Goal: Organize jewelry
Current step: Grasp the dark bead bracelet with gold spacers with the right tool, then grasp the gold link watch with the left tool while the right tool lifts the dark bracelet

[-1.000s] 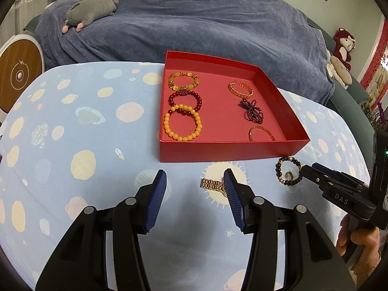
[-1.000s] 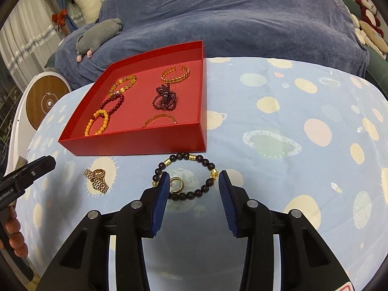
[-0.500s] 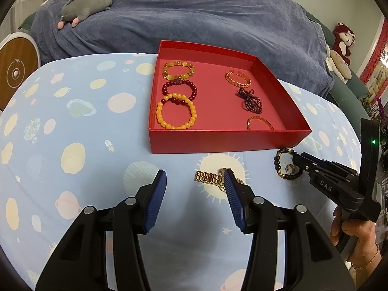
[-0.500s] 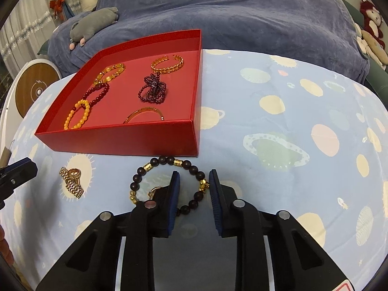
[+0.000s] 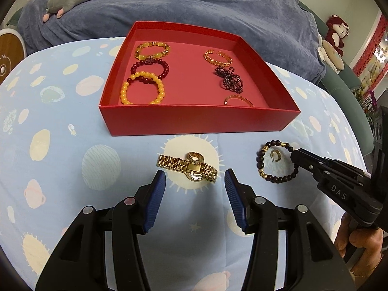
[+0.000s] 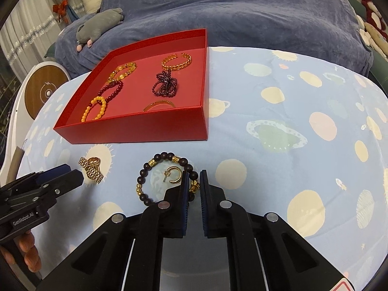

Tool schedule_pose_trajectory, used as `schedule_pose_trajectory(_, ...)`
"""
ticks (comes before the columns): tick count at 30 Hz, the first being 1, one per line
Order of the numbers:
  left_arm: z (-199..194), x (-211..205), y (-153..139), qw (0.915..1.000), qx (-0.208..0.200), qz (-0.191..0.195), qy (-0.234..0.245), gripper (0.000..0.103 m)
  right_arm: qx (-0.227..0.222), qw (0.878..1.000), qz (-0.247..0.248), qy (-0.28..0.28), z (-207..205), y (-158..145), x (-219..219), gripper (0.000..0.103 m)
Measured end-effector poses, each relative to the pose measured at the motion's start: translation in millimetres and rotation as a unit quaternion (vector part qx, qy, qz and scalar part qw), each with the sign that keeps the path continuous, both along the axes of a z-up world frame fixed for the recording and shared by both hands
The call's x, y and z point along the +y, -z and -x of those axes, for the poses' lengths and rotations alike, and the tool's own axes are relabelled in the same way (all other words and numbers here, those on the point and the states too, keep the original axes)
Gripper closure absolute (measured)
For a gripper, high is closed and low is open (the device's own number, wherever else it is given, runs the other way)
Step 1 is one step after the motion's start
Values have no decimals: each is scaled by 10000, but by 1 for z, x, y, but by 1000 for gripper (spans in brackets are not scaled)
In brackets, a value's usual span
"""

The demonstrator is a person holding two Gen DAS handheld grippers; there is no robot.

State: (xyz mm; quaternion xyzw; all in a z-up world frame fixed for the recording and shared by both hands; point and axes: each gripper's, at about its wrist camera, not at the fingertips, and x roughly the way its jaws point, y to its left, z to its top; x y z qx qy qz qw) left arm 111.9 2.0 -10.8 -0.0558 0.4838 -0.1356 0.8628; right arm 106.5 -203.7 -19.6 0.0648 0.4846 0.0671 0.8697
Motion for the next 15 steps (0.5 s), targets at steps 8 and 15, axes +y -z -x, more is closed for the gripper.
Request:
schedule_pose_trajectory(8, -14, -9, 11, 9995, 40, 1, -309, 55, 25, 10000, -66, -38, 1, 0, 1, 95)
schedule_pose_trajectory(15, -4, -7, 11, 9993, -90, -328, -160, 60, 48, 9998, -103, -142, 4, 0, 8, 95)
